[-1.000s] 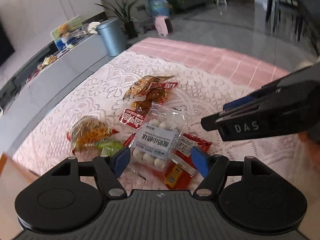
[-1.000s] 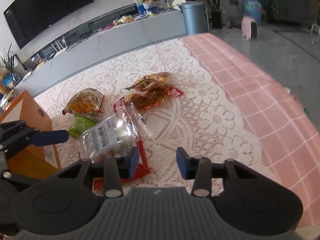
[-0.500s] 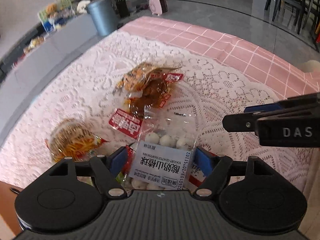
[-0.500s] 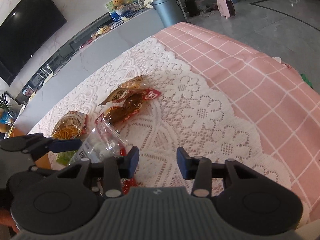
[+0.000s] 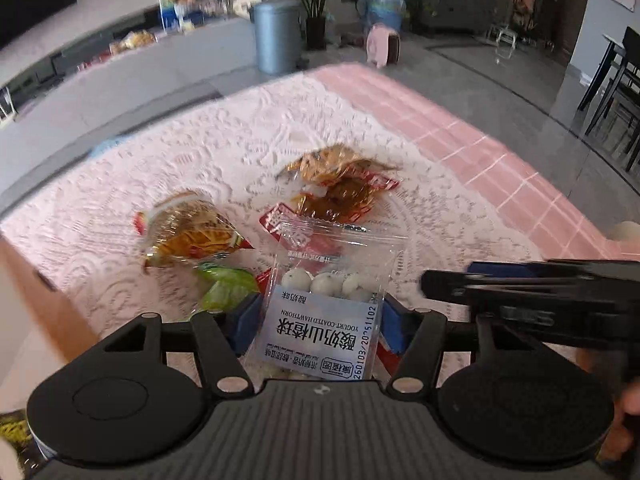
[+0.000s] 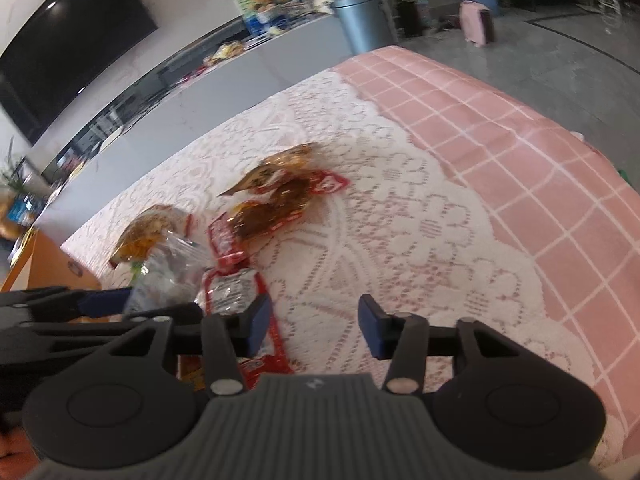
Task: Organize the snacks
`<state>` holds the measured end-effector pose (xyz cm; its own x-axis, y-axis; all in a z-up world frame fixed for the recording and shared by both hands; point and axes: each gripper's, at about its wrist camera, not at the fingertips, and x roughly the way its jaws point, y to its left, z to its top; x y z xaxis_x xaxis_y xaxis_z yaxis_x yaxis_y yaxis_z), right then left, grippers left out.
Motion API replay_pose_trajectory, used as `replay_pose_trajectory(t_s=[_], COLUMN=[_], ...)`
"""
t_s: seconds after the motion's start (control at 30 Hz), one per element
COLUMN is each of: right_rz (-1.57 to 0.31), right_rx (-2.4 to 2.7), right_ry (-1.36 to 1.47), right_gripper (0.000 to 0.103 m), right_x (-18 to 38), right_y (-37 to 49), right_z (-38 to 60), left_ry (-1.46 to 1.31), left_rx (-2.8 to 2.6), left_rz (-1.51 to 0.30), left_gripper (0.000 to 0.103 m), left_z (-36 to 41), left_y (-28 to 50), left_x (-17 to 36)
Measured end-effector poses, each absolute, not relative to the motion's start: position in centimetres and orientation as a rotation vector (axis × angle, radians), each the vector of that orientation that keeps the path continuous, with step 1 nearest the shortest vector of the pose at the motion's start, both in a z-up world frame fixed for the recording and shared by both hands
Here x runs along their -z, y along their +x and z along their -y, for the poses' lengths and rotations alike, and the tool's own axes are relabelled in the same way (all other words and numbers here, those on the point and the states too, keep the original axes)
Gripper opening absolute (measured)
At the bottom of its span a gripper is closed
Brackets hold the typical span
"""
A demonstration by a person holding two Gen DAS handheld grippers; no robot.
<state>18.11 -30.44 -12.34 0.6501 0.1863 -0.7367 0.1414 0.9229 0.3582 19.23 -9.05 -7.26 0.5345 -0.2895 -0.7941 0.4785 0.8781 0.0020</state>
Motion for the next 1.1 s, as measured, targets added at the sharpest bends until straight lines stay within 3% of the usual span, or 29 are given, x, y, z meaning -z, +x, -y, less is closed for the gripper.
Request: replay_pose_trajectory(t_s=[0.2,0.37,0.6,0.77,1.1], right_rz=[-0.853,-0.855,-0.867,-0.866,-0.865], right_rx=[-0.113,-0.196,-0.243,-0.254,-0.206], right_ry=[0.341,0.163,0.070,0.068,0.109], right_gripper=[0.056,0.078,0.093,0.099,0.095], right_x=[12.0,11.8,12.7,13.4,13.7], right_y=[18.1,18.1,19.1,19.9,20.2], right_z=[28.9,25.6,22.6,21.9,22.6], left_ry=[0.226,0.153,0.129,0.124,0.031], left_rx=[0.335,0.281,0.222,0.204,0.257], left_rz=[-0.957,-0.980,-0.997,-0.975,-0.935], left_gripper=[0.070,0.070,0.070,0.069,0.068], left_z=[7.5,5.2,3.1,2.6,1.3], left_y=[16.3,15.0,13.4,13.2,12.8], left_x=[6.1,6.6,7.3,7.2,6.8])
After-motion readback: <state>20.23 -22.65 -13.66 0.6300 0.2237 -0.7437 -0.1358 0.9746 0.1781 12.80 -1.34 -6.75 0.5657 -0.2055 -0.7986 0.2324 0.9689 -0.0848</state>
